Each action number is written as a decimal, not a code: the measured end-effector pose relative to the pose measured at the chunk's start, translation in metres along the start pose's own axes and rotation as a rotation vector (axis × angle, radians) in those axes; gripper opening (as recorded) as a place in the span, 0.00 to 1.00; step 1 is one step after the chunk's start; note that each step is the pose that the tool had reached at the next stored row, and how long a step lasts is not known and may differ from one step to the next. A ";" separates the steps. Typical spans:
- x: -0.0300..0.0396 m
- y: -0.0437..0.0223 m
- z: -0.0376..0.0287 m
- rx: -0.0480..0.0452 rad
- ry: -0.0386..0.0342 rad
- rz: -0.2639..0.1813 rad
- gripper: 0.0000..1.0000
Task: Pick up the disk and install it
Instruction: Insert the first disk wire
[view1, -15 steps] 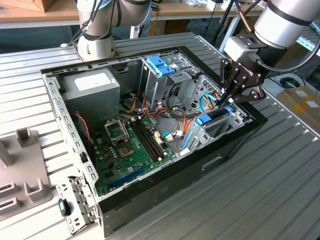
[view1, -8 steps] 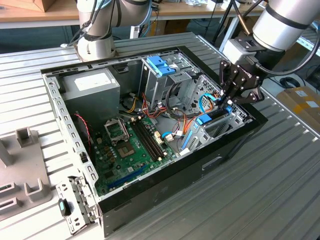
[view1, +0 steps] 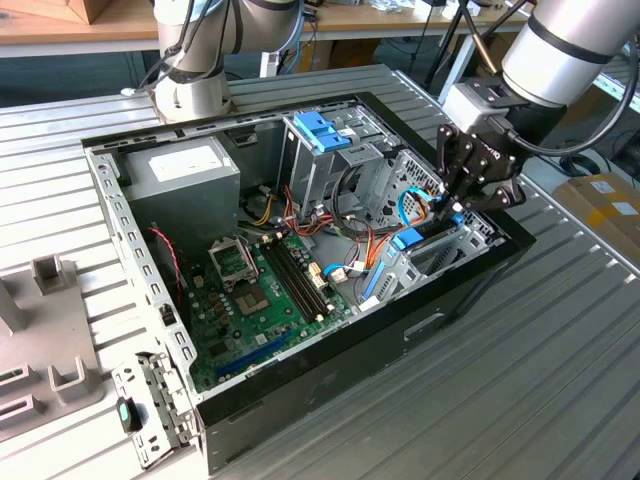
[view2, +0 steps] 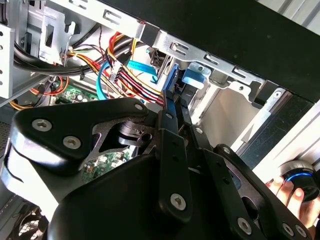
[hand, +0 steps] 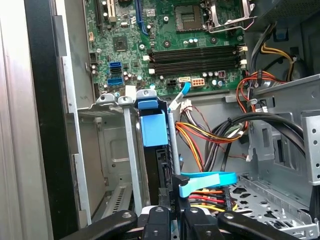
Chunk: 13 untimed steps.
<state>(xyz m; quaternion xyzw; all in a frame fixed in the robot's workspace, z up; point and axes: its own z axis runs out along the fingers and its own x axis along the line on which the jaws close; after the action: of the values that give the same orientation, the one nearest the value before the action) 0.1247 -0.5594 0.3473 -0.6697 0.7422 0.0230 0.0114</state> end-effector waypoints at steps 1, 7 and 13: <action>0.0000 0.0001 0.0004 0.0000 0.0000 0.000 0.17; 0.0003 0.0007 0.0036 0.0000 0.0002 0.000 0.17; 0.0004 0.0009 0.0060 0.0001 0.0005 0.000 0.17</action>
<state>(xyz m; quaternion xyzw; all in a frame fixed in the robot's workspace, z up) 0.1237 -0.5594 0.3413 -0.6697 0.7422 0.0228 0.0112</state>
